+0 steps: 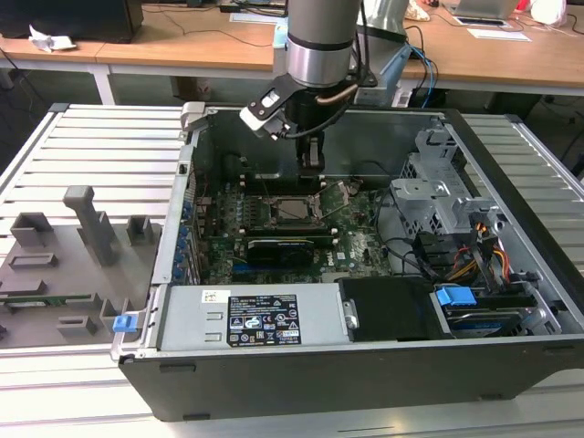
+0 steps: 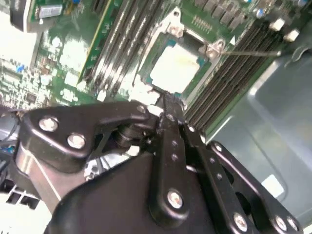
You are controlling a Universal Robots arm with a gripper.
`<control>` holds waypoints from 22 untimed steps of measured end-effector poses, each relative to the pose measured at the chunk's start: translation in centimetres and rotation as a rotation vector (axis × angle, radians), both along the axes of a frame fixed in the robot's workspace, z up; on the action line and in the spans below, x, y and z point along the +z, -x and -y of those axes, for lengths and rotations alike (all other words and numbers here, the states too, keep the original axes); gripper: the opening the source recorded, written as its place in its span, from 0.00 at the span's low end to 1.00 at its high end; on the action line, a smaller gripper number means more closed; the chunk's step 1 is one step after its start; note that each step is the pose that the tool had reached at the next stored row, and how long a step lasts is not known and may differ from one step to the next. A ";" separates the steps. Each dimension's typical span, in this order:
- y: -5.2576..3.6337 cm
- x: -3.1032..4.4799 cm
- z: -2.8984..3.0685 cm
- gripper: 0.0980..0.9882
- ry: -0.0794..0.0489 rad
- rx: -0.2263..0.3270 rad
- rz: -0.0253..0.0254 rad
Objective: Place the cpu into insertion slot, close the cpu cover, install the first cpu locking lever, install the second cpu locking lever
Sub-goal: 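Close the cpu cover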
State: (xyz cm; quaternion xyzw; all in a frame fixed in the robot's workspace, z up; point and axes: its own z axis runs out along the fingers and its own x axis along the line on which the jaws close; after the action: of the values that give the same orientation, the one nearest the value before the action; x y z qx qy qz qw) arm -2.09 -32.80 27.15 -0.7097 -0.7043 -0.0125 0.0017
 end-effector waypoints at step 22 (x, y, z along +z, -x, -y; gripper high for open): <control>-5.66 -0.85 -0.17 0.01 0.000 0.044 -0.0038</control>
State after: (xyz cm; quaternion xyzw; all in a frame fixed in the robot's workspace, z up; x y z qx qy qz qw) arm 3.57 -32.63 26.30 -0.6942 -0.7197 -0.0112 0.0034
